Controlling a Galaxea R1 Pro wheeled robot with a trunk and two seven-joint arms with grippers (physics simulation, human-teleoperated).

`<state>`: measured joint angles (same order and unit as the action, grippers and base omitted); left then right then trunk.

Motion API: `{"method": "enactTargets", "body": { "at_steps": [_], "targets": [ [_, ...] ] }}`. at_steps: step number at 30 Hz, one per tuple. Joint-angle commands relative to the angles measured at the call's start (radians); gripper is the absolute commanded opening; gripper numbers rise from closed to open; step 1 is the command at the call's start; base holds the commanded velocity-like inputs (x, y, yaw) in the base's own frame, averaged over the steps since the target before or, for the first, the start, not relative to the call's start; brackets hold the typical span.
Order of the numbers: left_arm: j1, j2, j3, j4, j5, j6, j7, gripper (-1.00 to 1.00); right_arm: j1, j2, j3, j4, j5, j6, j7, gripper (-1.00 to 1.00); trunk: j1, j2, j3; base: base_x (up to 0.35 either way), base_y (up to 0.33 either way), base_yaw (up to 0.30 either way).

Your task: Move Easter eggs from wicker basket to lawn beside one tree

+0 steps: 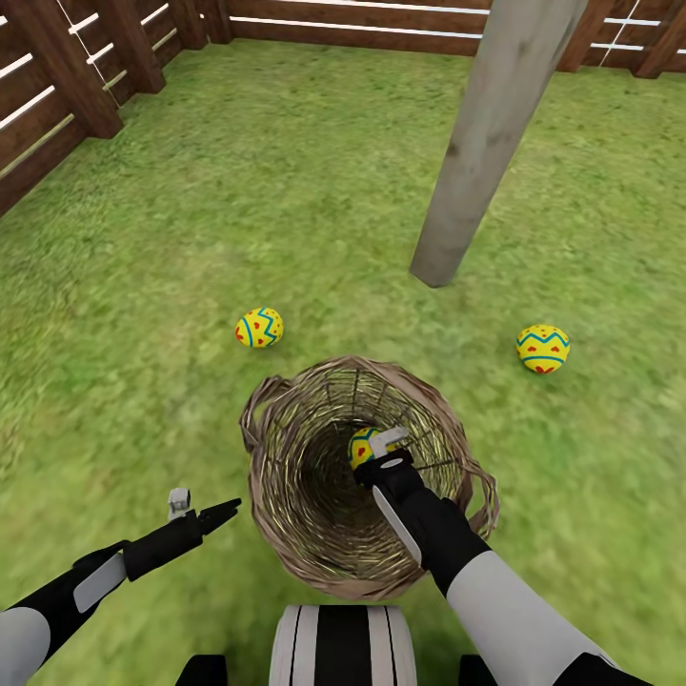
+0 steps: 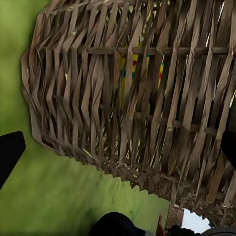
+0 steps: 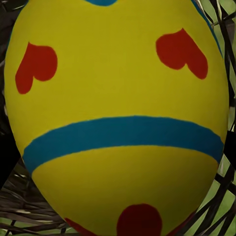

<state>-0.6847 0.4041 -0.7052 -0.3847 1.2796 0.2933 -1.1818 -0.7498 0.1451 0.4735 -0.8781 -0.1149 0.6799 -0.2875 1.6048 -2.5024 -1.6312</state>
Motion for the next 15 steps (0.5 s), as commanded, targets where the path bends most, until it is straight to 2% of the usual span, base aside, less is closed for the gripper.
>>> {"method": "enactTargets", "body": {
  "at_steps": [1, 13, 15],
  "targets": [
    [-0.001, 0.001, -0.007, 0.0, 0.01, 0.01, -0.003, 1.0, 0.0, -0.001, 0.004, 0.013, -0.022, 0.0, -0.009, -1.0, 0.0, 0.0, -0.001, 0.0, 0.0, 0.0],
    [-0.001, 0.001, -0.008, 0.0, 0.01, 0.013, -0.001, 1.0, 0.0, 0.0, 0.004, 0.012, -0.022, 0.0, -0.009, -1.0, 0.0, 0.0, -0.001, 0.0, 0.0, 0.0],
    [-0.001, 0.001, -0.008, 0.0, 0.01, 0.017, 0.0, 1.0, 0.0, 0.001, 0.005, 0.011, -0.022, -0.001, -0.009, -1.0, -0.001, 0.0, 0.007, 0.0, 0.0, 0.0]
  ]
}}
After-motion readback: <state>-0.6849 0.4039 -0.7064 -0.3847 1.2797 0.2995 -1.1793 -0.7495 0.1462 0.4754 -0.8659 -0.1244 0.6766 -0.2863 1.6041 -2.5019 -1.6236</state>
